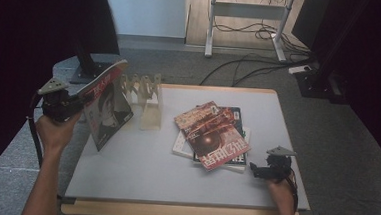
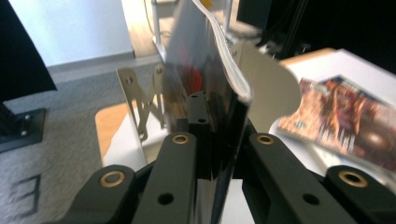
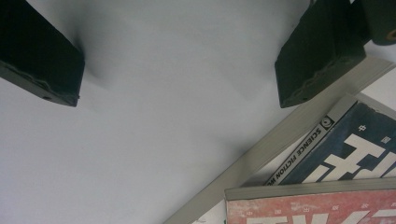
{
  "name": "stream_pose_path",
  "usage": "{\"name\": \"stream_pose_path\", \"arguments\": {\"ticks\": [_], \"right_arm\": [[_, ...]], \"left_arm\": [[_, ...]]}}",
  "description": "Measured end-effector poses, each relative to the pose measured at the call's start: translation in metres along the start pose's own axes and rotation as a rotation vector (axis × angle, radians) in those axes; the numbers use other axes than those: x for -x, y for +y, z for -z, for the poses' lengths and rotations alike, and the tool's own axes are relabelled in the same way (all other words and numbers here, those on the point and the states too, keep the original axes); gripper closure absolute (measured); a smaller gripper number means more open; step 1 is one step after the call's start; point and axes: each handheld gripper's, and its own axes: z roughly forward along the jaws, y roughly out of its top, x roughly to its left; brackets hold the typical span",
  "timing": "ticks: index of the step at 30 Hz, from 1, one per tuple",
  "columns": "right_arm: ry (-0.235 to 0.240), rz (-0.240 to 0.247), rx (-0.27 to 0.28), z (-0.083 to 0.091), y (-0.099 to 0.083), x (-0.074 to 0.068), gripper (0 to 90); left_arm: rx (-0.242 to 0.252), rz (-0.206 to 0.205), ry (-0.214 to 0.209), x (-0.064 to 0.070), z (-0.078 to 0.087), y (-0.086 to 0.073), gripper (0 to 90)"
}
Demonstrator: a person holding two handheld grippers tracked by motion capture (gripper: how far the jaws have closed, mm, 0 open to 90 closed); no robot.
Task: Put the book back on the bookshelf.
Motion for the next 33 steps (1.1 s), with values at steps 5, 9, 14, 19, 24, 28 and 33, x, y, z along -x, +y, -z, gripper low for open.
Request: {"name": "stream_pose_path", "arguments": {"ticks": [5,9,14,19,24,28,33], "right_arm": [[0.000,0.000,0.000,0.000,0.000,0.000,1.1],[0.001,-0.002,-0.001,0.000,0.000,0.000,1.1],[0.001,-0.002,-0.001,0.000,0.000,0.000,1.1],[0.002,-0.004,-0.002,0.000,0.000,0.000,1.1],[0.003,-0.004,-0.001,0.000,0.000,0.000,1.2],[0.003,-0.005,-0.002,0.000,0.000,0.001,1.2],[0.004,-0.004,-0.001,0.000,0.000,0.000,1.4]], "left_arm": [[-0.026,0.009,0.010,-0.003,-0.003,-0.005,85.1],[-0.008,0.025,0.011,-0.004,0.000,-0.002,86.7],[0.045,0.056,0.012,-0.004,0.002,0.002,87.1],[0.089,0.102,0.019,-0.010,-0.004,0.004,87.2],[0.121,0.107,0.042,-0.009,-0.010,0.009,87.3],[0.156,0.115,0.044,-0.008,-0.013,0.011,87.2],[0.174,0.118,0.051,-0.008,-0.024,0.007,87.2]]}}
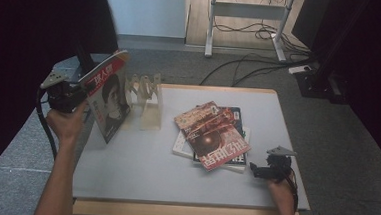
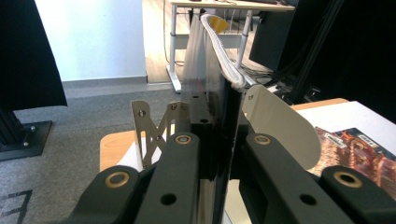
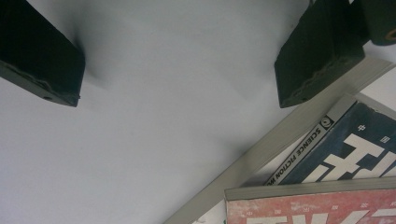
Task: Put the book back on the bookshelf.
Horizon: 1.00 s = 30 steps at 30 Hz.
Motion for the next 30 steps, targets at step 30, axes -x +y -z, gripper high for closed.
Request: {"name": "stream_pose_path", "arguments": {"ticks": [30], "right_arm": [[-0.001,0.000,0.000,0.000,0.000,0.000,1.3]], "left_arm": [[-0.029,-0.014,0.009,-0.018,0.008,-0.020,68.4]]}}
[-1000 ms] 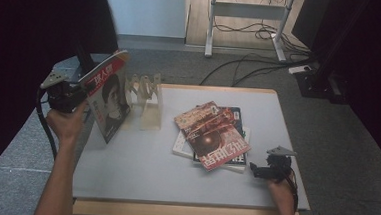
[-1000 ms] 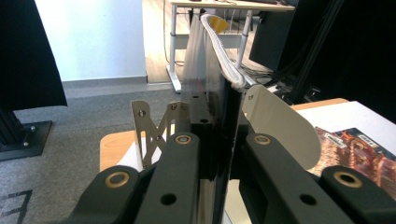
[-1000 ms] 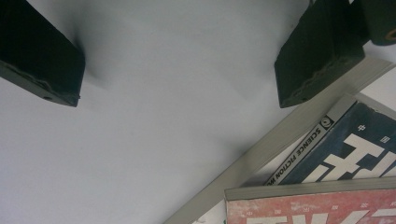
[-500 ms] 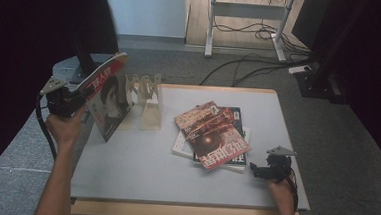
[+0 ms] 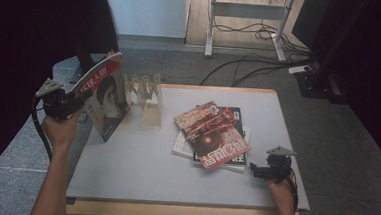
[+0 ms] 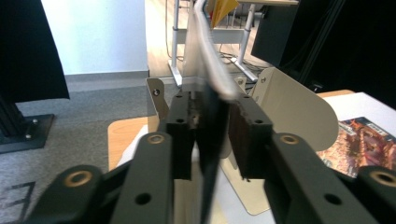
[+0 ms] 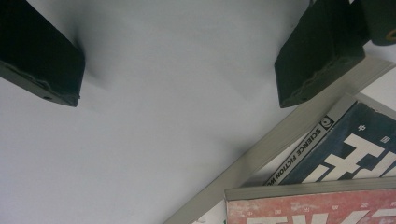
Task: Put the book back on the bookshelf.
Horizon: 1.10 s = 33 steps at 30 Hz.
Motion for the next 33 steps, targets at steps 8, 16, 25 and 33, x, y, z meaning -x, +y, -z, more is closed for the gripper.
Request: {"name": "stream_pose_path", "arguments": {"ticks": [8,16,25,33], "right_arm": [[0.001,0.000,0.000,0.000,0.000,0.000,1.4],[0.000,0.001,0.001,0.000,0.000,0.000,1.4],[-0.001,0.004,0.003,0.000,0.000,0.000,1.4],[-0.003,0.004,0.004,0.000,0.000,-0.001,1.4]], "left_arm": [[-0.048,-0.069,0.013,0.006,0.005,-0.003,49.4],[-0.055,-0.055,0.005,0.008,0.013,-0.009,32.4],[-0.058,-0.071,0.007,0.013,0.026,-0.021,17.9],[-0.059,-0.051,-0.038,0.017,0.036,-0.034,14.1]]}}
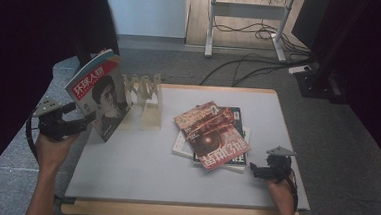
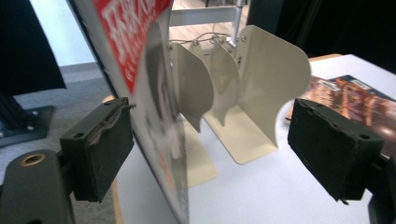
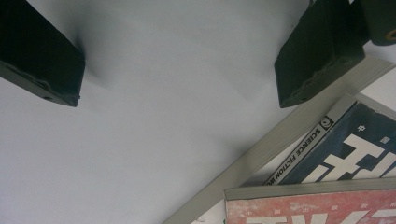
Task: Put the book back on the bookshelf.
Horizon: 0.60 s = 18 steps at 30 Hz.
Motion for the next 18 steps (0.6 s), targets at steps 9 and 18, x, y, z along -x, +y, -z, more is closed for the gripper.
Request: {"name": "stream_pose_path", "arguments": {"ticks": [9,18], "right_arm": [[-0.001,0.001,0.000,0.000,0.000,0.000,1.3],[-0.002,0.001,0.001,0.000,0.000,0.000,1.3]], "left_arm": [[-0.009,-0.013,-0.043,0.013,0.006,-0.009,10.5],[-0.038,-0.025,-0.149,0.035,-0.006,-0.016,4.9]]}}
